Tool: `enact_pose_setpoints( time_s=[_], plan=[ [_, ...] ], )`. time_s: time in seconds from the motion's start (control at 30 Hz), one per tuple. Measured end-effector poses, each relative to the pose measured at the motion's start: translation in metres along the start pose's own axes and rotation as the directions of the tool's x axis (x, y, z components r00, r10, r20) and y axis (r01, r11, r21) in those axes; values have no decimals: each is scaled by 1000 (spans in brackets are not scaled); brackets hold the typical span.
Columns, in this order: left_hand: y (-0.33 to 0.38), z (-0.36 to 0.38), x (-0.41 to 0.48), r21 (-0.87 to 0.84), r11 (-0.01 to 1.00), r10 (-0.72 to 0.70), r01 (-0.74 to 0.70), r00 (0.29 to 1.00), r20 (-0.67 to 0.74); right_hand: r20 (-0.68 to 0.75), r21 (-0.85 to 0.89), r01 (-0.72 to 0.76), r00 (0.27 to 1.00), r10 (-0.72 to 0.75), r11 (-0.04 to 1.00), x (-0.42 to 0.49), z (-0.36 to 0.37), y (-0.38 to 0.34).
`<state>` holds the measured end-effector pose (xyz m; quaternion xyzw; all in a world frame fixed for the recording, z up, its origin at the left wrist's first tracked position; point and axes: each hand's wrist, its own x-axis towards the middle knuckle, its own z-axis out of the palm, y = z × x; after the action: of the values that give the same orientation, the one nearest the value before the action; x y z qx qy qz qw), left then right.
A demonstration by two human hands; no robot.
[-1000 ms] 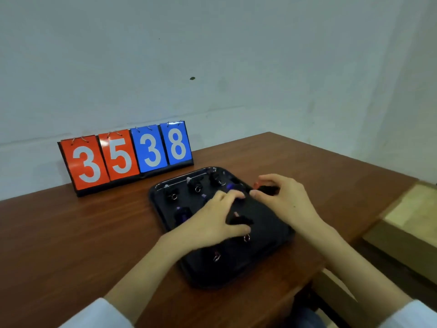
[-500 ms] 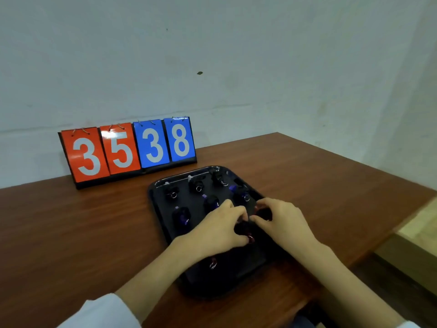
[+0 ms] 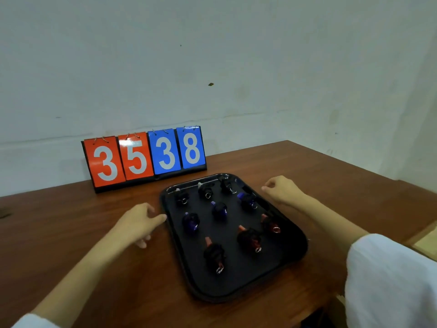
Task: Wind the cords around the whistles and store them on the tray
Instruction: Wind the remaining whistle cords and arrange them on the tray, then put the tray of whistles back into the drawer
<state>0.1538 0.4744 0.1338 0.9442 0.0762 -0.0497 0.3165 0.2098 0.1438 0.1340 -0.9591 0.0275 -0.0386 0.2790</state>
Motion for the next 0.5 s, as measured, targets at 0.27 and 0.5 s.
enact_pose_setpoints(
  time_s=[0.27,0.5],
  plan=[
    [-6,12,-15,-548,813,-74,200,967,244,27,2,-59,998,58,998,9,21,-4],
    [2,27,-20,-578,796,-74,179,977,200,31,112,-122,992,120,986,6,16,3]
  ],
)
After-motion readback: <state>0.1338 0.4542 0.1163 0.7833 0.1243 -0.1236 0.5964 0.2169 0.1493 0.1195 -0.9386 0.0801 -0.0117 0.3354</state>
